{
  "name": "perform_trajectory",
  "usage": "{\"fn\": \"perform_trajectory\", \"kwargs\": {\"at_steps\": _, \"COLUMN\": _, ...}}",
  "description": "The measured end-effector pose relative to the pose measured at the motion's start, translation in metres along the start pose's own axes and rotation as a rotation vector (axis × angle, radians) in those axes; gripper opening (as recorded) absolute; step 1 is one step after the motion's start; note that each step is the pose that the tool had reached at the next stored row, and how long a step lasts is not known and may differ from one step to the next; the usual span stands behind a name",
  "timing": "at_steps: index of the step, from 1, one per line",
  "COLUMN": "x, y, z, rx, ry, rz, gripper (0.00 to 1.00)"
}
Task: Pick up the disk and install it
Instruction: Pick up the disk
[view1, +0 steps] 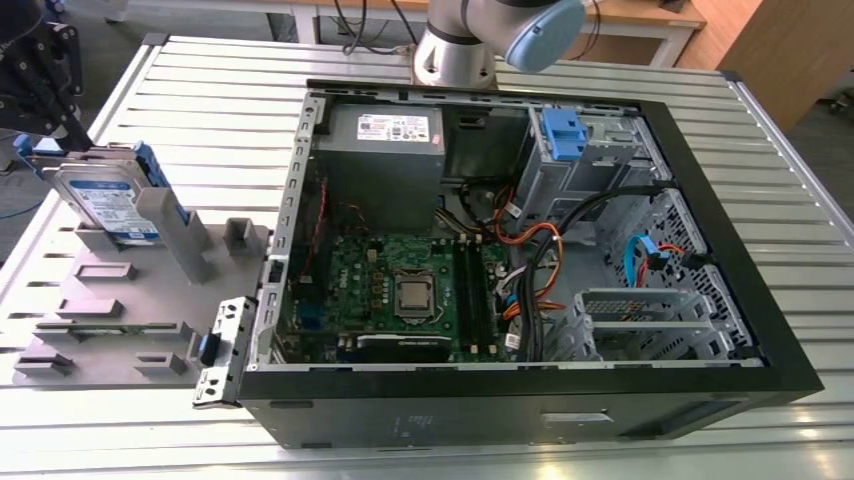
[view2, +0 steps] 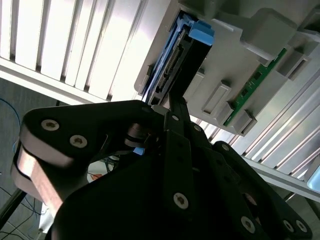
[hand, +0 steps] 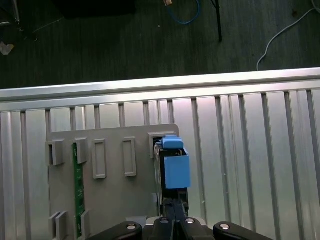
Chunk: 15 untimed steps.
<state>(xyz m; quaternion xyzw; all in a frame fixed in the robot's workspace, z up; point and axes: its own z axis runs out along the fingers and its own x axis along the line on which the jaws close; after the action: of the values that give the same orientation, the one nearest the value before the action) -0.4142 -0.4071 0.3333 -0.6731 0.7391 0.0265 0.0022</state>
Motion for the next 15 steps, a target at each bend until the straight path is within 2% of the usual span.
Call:
{"fn": "perform_trajectory", "kwargs": {"at_steps": 8, "x": 0.0000, "y": 0.0000, "z": 0.0000, "rx": -0.0001, "ry": 0.0001, "rz": 0.000, "gripper": 0.11}}
{"fn": "perform_trajectory", "kwargs": {"at_steps": 9, "x": 0.0000, "y": 0.0000, "z": 0.0000, "rx": 0.0000, "ry": 0.0000, "rz": 0.000, "gripper": 0.17}}
{"fn": "perform_trajectory", "kwargs": {"at_steps": 10, "x": 0.0000, "y": 0.0000, "z": 0.0000, "rx": 0.0000, "ry": 0.0000, "rz": 0.000, "gripper": 0.17}}
{"fn": "perform_trajectory", "kwargs": {"at_steps": 12, "x": 0.0000, "y": 0.0000, "z": 0.0000, "rx": 0.0000, "ry": 0.0000, "rz": 0.000, "gripper": 0.29}}
{"fn": "perform_trajectory", "kwargs": {"at_steps": 15, "x": 0.0000, "y": 0.0001, "z": 0.0000, "rx": 0.0000, "ry": 0.0000, "rz": 0.000, "gripper": 0.35}}
